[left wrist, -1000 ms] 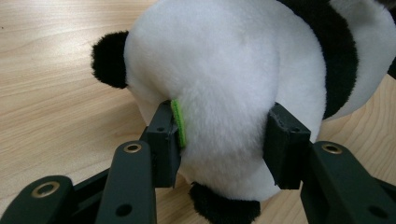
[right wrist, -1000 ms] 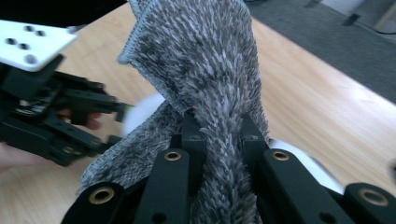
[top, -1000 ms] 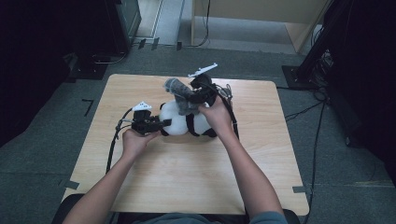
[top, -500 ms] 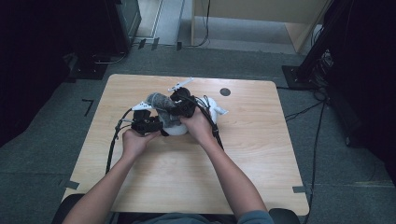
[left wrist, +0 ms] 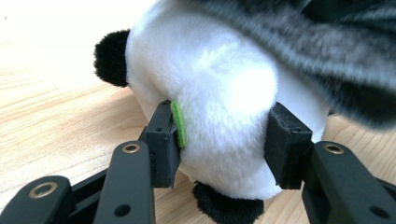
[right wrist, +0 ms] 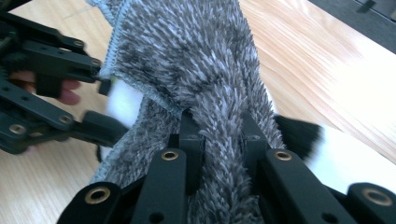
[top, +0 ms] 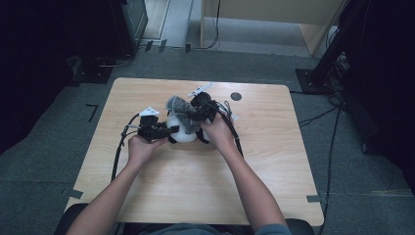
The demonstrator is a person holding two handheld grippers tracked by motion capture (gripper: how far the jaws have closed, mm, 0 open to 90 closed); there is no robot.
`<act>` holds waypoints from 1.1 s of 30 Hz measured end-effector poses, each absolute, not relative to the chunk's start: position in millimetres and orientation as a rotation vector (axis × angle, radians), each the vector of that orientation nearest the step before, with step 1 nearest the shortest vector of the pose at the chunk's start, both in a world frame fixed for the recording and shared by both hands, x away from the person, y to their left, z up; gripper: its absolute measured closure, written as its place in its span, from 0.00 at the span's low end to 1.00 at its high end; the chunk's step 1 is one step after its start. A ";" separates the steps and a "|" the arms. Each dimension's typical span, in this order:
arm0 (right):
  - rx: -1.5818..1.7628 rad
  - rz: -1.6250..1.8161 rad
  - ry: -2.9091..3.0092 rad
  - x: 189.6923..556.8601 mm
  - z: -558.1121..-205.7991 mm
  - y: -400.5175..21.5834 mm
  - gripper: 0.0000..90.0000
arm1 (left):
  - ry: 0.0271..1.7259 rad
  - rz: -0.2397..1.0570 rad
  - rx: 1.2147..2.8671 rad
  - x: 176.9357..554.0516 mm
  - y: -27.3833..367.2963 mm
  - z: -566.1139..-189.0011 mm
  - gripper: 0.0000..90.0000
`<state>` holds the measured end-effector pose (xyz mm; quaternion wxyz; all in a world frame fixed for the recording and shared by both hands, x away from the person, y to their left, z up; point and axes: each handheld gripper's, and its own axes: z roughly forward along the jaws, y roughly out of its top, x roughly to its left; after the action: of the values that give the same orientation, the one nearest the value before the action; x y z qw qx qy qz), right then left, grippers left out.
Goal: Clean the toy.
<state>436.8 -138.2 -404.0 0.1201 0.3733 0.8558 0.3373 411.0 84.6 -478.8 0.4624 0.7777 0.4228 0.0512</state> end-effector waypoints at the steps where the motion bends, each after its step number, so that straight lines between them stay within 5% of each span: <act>1: 1.108 0.989 2.495 437.3 -403.6 -142.7 0.86 | 1.039 0.127 1.912 410.9 84.4 -478.8 0.58; 33: 1.347 1.011 2.307 432.2 -388.6 -244.6 0.86 | 1.029 0.121 1.931 413.8 83.9 -479.6 0.50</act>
<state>432.2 -244.6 -388.6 0.1421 0.4668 0.7995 0.3503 413.8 83.9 -479.6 0.4575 0.7836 0.4174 0.0492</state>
